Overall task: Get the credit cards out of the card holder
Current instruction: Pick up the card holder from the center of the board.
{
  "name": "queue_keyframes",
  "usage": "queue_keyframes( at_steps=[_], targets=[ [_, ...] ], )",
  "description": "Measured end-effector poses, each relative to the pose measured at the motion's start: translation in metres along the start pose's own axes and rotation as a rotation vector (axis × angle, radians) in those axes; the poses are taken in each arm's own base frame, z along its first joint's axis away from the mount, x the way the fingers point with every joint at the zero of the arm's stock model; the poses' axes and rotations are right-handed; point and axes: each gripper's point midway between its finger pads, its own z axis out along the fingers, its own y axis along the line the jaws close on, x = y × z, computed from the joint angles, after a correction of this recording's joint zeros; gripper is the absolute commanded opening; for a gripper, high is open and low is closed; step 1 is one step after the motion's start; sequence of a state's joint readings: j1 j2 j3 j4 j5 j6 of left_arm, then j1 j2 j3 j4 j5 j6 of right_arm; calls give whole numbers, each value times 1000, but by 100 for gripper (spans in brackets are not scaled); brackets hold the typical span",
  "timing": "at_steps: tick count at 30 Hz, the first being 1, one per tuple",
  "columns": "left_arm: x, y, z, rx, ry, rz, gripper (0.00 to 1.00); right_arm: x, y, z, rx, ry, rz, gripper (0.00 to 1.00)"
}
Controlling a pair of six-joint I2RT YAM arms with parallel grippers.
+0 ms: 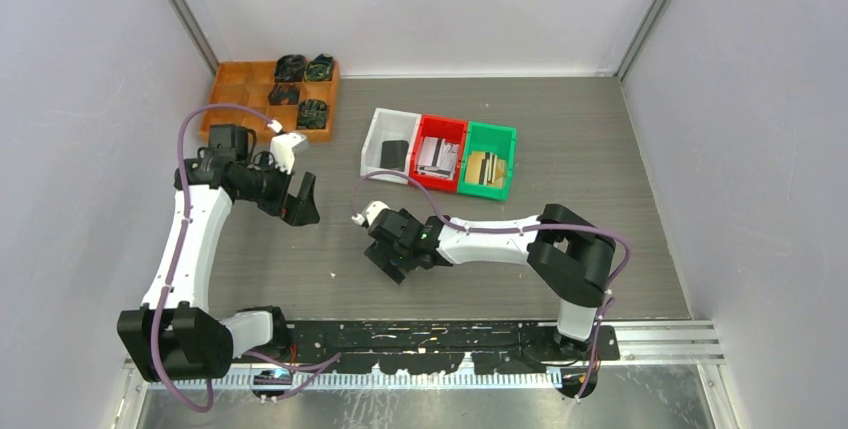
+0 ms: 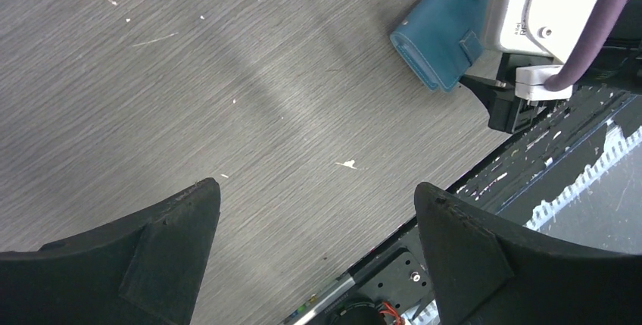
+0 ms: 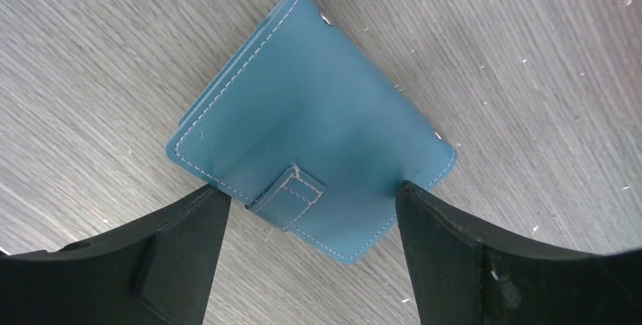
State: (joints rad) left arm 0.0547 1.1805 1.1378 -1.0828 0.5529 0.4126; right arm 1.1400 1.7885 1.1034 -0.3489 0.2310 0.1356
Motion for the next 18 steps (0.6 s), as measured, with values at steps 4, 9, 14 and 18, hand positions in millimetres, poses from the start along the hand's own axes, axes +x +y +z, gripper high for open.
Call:
queue_keyframes(
  at_steps=[4,9,14,18],
  targets=[
    [-1,-2,0,14,0,8,100,-3,-6,1,27,-9,-23,93],
    [2,-4,2,36,16,-2,100,-5,-15,0,65,-14,-65,99],
    [0,-7,-1,55,22,-2,100,-7,-15,1,62,-25,-145,100],
    [-5,-9,-5,62,16,15,100,-5,-8,4,16,-39,-221,99]
  ],
)
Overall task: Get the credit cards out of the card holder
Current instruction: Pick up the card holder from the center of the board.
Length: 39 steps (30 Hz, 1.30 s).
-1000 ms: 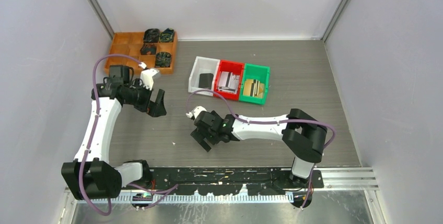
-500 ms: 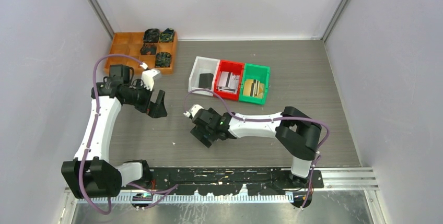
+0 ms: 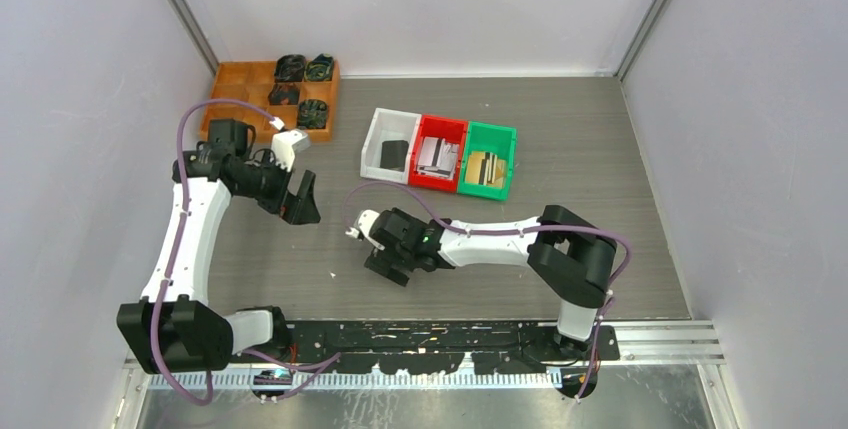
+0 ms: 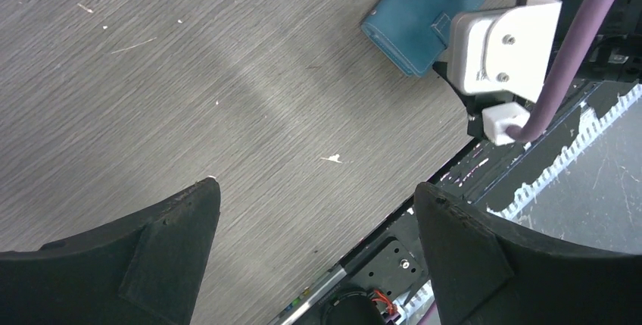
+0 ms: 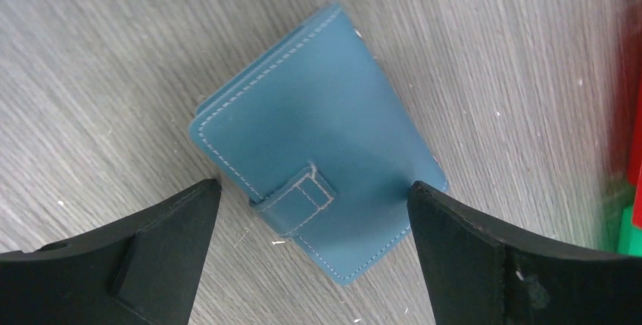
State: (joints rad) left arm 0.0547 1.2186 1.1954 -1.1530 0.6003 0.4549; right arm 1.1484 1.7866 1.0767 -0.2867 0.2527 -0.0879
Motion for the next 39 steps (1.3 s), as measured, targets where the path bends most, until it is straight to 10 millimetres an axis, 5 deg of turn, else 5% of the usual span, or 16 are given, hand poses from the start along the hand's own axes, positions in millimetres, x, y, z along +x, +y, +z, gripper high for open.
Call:
queue_keyframes(
  at_steps=[8,24,32,39],
  targets=[
    [-1,-4,-4,10,2,6,100,-4,3,2,-74,-20,-86,91],
    [3,-15,-4,71,-26,108,93,-34,-17,2,-43,-159,56,1],
    [26,-36,-10,64,-120,388,90,-65,-32,-38,-71,-283,194,1],
    [20,-70,-18,76,-237,765,85,-91,-33,-67,-197,-365,302,1]
  ],
)
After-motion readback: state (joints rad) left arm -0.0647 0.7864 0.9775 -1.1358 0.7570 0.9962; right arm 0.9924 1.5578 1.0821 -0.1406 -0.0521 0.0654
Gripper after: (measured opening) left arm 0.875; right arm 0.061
